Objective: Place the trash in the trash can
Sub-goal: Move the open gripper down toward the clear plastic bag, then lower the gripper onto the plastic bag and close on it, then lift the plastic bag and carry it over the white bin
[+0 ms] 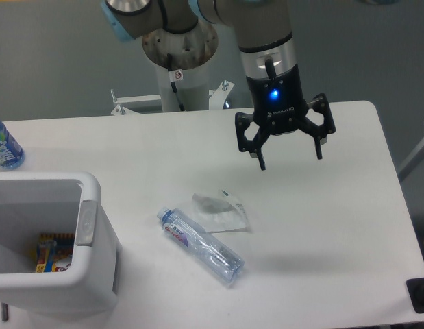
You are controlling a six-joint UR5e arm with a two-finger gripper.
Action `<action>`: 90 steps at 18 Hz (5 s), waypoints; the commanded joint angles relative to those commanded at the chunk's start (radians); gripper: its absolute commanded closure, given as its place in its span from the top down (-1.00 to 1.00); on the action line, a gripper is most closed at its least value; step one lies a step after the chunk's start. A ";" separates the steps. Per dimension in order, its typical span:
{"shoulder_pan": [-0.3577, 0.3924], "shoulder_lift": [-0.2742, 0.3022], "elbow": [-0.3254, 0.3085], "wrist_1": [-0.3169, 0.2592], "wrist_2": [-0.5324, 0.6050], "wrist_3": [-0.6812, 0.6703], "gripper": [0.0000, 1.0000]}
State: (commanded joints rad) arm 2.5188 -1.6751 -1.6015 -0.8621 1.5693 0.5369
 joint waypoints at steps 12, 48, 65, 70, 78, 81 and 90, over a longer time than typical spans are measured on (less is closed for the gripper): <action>-0.005 0.012 -0.086 0.015 -0.002 -0.011 1.00; -0.123 -0.204 -0.336 0.038 -0.087 0.699 1.00; -0.092 -0.170 -0.374 0.051 -0.049 0.703 -1.00; -0.045 -0.089 -0.362 -0.004 -0.043 0.704 -1.00; -0.009 -0.003 -0.207 -0.015 -0.283 0.400 -1.00; -0.018 -0.002 -0.138 0.000 -0.414 0.128 -1.00; -0.132 -0.060 0.090 0.055 -0.445 -0.440 -1.00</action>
State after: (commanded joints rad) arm 2.3870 -1.7348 -1.5112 -0.8069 1.1244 0.0970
